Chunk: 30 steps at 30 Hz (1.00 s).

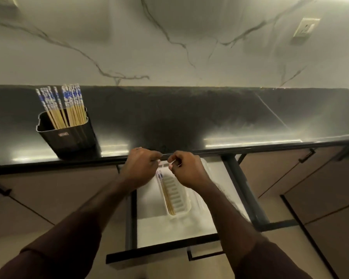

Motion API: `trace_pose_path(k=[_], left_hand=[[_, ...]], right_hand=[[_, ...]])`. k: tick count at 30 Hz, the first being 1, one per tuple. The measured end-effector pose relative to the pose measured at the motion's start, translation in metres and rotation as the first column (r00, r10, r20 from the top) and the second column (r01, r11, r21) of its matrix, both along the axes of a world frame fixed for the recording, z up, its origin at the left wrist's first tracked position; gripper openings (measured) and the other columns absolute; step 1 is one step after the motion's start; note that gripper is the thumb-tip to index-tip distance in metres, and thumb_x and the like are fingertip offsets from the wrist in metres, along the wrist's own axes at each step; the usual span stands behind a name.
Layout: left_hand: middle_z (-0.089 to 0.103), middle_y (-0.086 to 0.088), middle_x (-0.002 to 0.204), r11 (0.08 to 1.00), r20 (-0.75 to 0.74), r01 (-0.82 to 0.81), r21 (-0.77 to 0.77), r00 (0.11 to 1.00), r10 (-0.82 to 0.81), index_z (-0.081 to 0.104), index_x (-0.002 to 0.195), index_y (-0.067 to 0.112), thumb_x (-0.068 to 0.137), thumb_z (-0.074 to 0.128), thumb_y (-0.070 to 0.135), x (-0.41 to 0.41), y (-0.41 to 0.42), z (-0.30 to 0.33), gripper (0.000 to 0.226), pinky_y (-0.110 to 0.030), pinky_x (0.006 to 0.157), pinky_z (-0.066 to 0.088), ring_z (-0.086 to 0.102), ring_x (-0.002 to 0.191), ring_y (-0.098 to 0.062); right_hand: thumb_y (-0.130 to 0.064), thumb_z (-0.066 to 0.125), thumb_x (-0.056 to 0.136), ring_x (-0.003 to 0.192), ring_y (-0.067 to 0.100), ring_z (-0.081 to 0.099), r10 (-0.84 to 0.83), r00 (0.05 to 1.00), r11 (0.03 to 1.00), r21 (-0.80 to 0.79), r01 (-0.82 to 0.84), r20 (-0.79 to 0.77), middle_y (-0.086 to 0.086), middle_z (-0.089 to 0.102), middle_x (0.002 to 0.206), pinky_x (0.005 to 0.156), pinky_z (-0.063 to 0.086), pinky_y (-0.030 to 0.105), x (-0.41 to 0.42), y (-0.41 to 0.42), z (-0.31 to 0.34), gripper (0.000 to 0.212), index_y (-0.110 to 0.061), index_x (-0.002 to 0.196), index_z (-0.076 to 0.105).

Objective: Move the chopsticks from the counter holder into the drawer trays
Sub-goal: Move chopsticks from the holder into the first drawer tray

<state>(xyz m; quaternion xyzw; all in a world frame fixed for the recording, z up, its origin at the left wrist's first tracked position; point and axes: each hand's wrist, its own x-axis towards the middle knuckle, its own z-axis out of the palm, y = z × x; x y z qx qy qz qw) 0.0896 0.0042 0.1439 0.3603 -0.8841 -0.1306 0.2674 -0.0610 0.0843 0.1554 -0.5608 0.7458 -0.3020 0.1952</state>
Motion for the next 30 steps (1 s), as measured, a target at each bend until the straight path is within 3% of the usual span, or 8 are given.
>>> trace_pose_path(k=[3,8,10,12,18,21,24,30], left_hand=[[0.076,-0.007,0.102,0.997,-0.134,-0.068,-0.024,0.989,0.064,0.074,0.107,0.010,0.086,0.068,0.008,0.025,0.002,0.025,0.021,-0.030,0.085,0.046,0.068,0.095,-0.023],[0.074,-0.005,0.108,0.983,-0.234,-0.178,-0.044,0.958,0.163,0.072,0.111,0.014,0.089,0.066,0.013,0.073,-0.017,0.047,0.023,-0.028,0.088,0.044,0.066,0.103,-0.019],[0.073,-0.004,0.108,0.974,-0.262,-0.223,-0.029,0.942,0.208,0.072,0.112,0.016,0.090,0.066,0.016,0.099,-0.030,0.052,0.023,-0.025,0.088,0.043,0.065,0.103,-0.017],[0.074,-0.005,0.107,0.969,-0.253,-0.245,-0.019,0.939,0.233,0.072,0.111,0.016,0.089,0.067,0.017,0.129,-0.045,0.056,0.023,-0.024,0.087,0.042,0.065,0.100,-0.017],[0.071,-0.013,0.110,0.976,-0.211,-0.220,0.011,0.953,0.217,0.071,0.113,0.013,0.086,0.069,0.012,0.226,-0.109,0.077,0.027,-0.038,0.088,0.053,0.065,0.100,-0.026],[0.069,-0.009,0.113,0.975,-0.185,-0.222,0.018,0.958,0.221,0.068,0.120,0.015,0.089,0.066,0.016,0.263,-0.142,0.084,0.031,-0.032,0.086,0.050,0.062,0.100,-0.021],[0.071,-0.009,0.108,0.977,-0.177,-0.211,0.002,0.962,0.208,0.068,0.118,0.014,0.090,0.065,0.015,0.285,-0.172,0.089,0.028,-0.027,0.081,0.045,0.061,0.098,-0.019],[0.072,-0.011,0.111,0.976,-0.192,-0.216,0.024,0.957,0.216,0.068,0.118,0.011,0.091,0.064,0.016,0.297,-0.221,0.081,0.028,-0.033,0.085,0.048,0.062,0.103,-0.022]], right_hand=[[-0.014,0.067,0.087,0.070,0.006,0.061,0.046,0.999,0.997,-0.060,-0.045,0.012,-0.010,0.064,0.078,0.063,0.046,0.016,0.019,-0.005,0.028,0.009,-0.020,0.093,0.071],[-0.017,0.069,0.088,0.078,0.004,0.063,0.089,0.996,0.989,-0.116,-0.089,-0.003,-0.010,0.067,0.084,0.070,0.053,0.018,0.063,-0.029,0.058,0.009,-0.021,0.096,0.071],[-0.018,0.068,0.088,0.076,0.001,0.063,0.116,0.993,0.983,-0.141,-0.117,-0.014,-0.014,0.065,0.081,0.066,0.049,0.011,0.086,-0.042,0.065,0.008,-0.022,0.095,0.071],[-0.018,0.068,0.088,0.075,-0.001,0.062,0.134,0.991,0.977,-0.162,-0.136,-0.021,-0.016,0.063,0.080,0.064,0.044,0.006,0.115,-0.060,0.071,0.009,-0.022,0.096,0.071],[-0.018,0.069,0.089,0.077,-0.004,0.061,0.145,0.989,0.971,-0.191,-0.144,-0.007,-0.013,0.066,0.085,0.064,0.044,0.005,0.208,-0.127,0.087,0.008,-0.021,0.096,0.070],[-0.017,0.068,0.090,0.081,-0.004,0.062,0.137,0.990,0.972,-0.195,-0.129,0.024,-0.013,0.066,0.090,0.064,0.045,0.005,0.243,-0.159,0.095,0.012,-0.021,0.101,0.069],[-0.014,0.067,0.091,0.083,-0.001,0.064,0.128,0.990,0.970,-0.213,-0.114,0.052,-0.010,0.067,0.093,0.069,0.051,0.010,0.269,-0.186,0.101,0.015,-0.020,0.105,0.067],[-0.013,0.066,0.092,0.082,0.003,0.065,0.123,0.991,0.973,-0.202,-0.111,0.051,-0.010,0.065,0.091,0.071,0.054,0.016,0.291,-0.237,0.092,0.016,-0.020,0.106,0.067]])
